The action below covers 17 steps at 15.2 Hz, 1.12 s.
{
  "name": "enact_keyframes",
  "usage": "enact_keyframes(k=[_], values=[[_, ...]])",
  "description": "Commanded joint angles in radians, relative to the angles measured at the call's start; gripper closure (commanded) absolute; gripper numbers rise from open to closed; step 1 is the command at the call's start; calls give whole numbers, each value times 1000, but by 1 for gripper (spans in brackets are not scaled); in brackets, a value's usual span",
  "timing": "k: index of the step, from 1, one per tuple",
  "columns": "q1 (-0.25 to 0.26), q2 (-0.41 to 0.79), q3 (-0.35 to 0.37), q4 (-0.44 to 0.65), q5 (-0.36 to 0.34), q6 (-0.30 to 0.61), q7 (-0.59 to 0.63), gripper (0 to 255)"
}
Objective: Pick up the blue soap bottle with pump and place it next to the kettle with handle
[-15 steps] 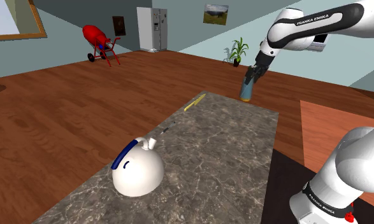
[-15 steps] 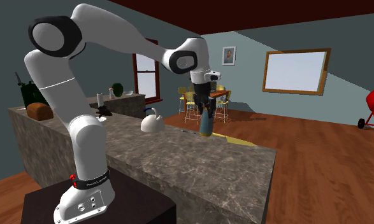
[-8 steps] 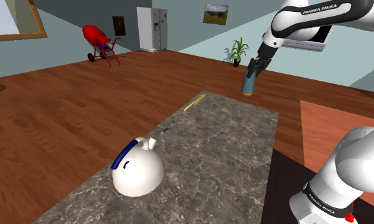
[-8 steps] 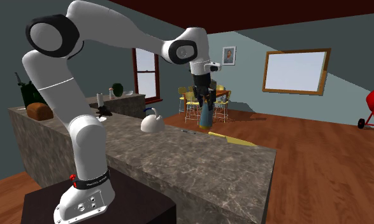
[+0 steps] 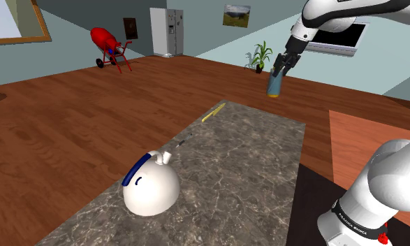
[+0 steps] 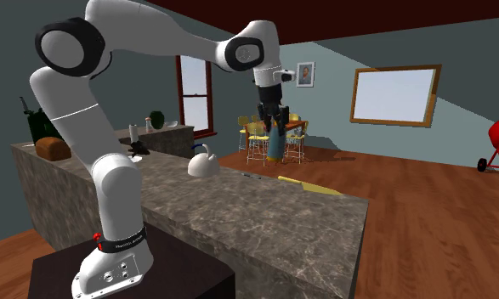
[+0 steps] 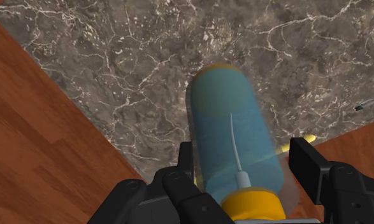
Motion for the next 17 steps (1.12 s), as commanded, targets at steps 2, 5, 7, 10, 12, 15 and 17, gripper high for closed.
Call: enact_keyframes(k=[2, 5, 7, 10, 12, 15, 17], values=[[6, -17, 22, 4, -5, -20, 30, 255], [21, -62, 83, -44, -15, -15, 110, 255], [31, -86, 123, -70, -17, -13, 162, 255], [49, -114, 183, -100, -16, -10, 239, 255], [62, -127, 223, -115, -12, -8, 290, 255], [84, -139, 282, -129, -5, -7, 366, 255], [98, -141, 321, -133, 1, -6, 416, 255]])
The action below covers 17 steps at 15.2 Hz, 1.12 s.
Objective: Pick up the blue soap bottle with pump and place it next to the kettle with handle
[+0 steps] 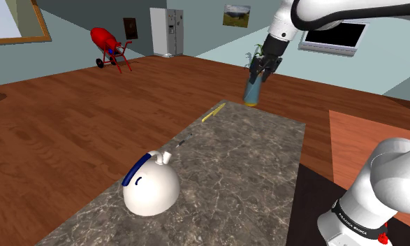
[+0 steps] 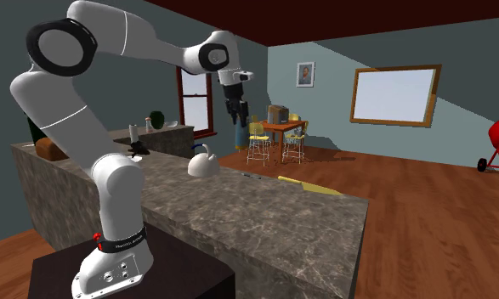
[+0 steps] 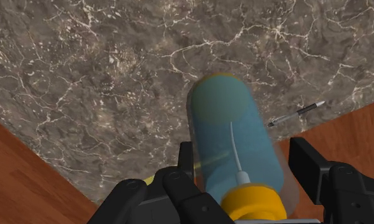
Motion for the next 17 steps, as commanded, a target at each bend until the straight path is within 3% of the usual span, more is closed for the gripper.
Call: enact_keyframes(k=[1, 9, 17], values=[[16, -4, 42, -4, 6, 0, 56, 255], [74, 39, 196, 36, 26, 3, 256, 255], [123, 149, 348, 147, 15, -4, 460, 255]])
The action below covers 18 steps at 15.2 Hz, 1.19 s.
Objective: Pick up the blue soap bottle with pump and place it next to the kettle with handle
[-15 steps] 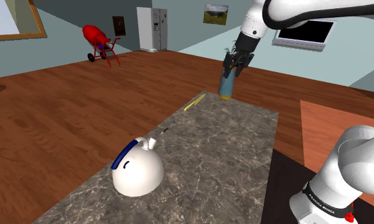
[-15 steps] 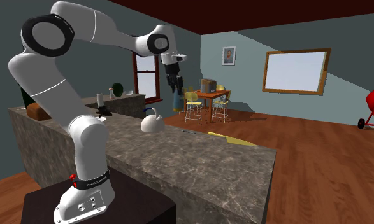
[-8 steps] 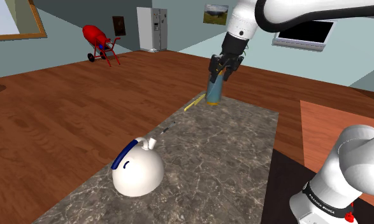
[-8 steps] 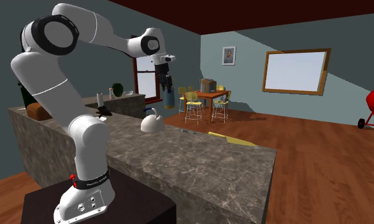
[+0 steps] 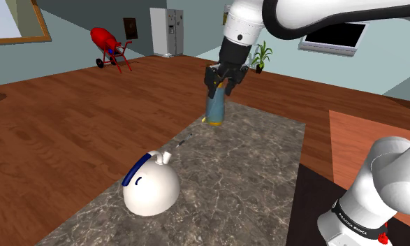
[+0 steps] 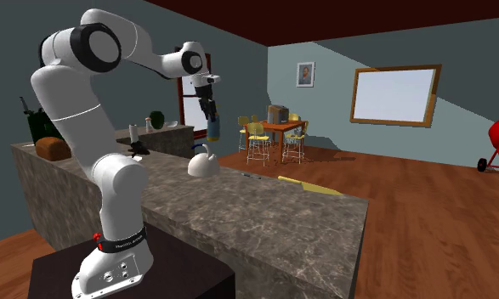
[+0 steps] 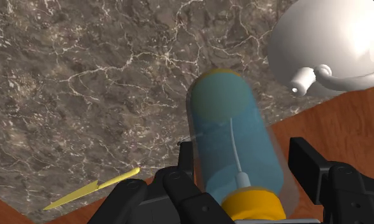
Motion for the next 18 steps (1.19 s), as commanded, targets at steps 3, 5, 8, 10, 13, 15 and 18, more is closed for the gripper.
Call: enact_keyframes(k=[3, 5, 8, 10, 13, 15, 18], values=[[25, 64, 76, 71, -19, -12, 109, 255], [36, 109, 113, 118, -36, -20, 163, 255], [55, 184, 166, 198, -72, -36, 246, 255], [71, 240, 200, 259, -103, -51, 303, 255], [103, 335, 246, 362, -160, -81, 388, 255], [132, 405, 272, 440, -204, -107, 443, 255], [190, 520, 300, 574, -277, -158, 522, 255]])
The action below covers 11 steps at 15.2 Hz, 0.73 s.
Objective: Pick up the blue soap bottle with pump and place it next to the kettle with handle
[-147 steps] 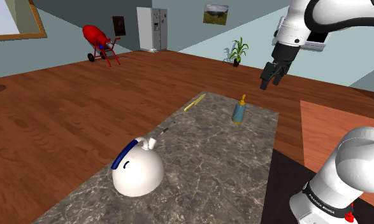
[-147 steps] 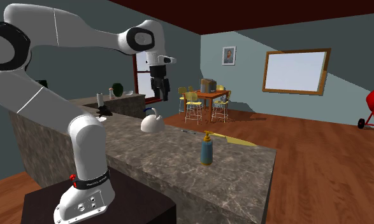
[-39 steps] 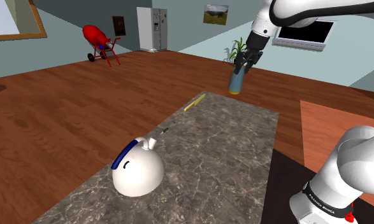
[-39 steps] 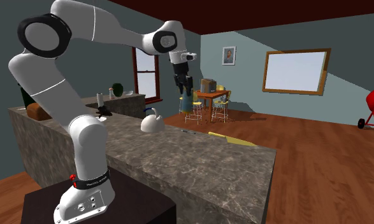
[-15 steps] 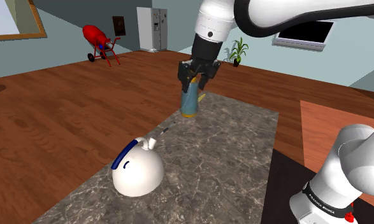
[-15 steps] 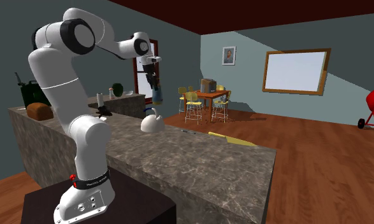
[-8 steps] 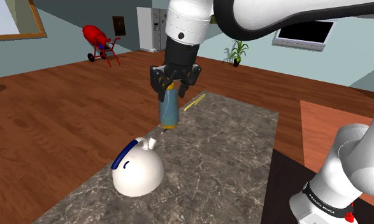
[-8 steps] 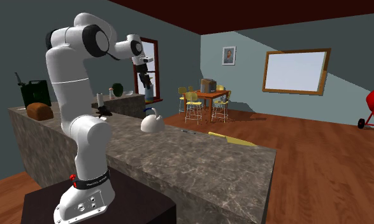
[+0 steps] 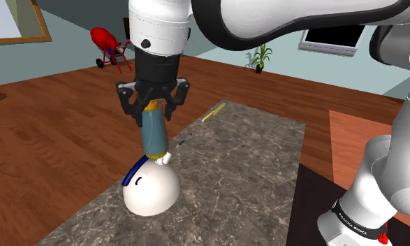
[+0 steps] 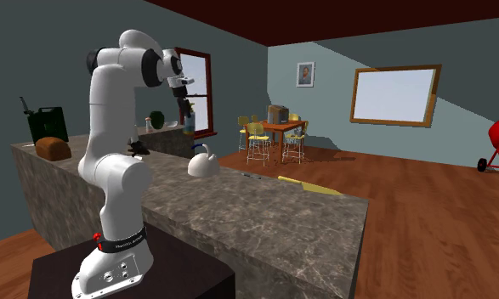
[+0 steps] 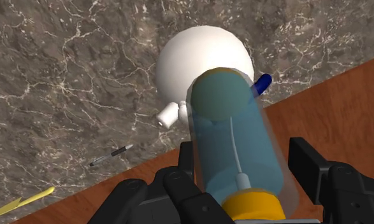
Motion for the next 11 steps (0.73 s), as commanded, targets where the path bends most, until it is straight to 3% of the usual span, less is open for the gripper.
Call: enact_keyframes(k=[1, 5, 8, 11], values=[[48, 94, 18, 115, -58, -46, 55, 255], [173, 274, 23, 357, -161, -145, 130, 255], [313, 454, 4, 640, -245, -261, 154, 255], [288, 426, 5, 551, -232, -203, 168, 255]])
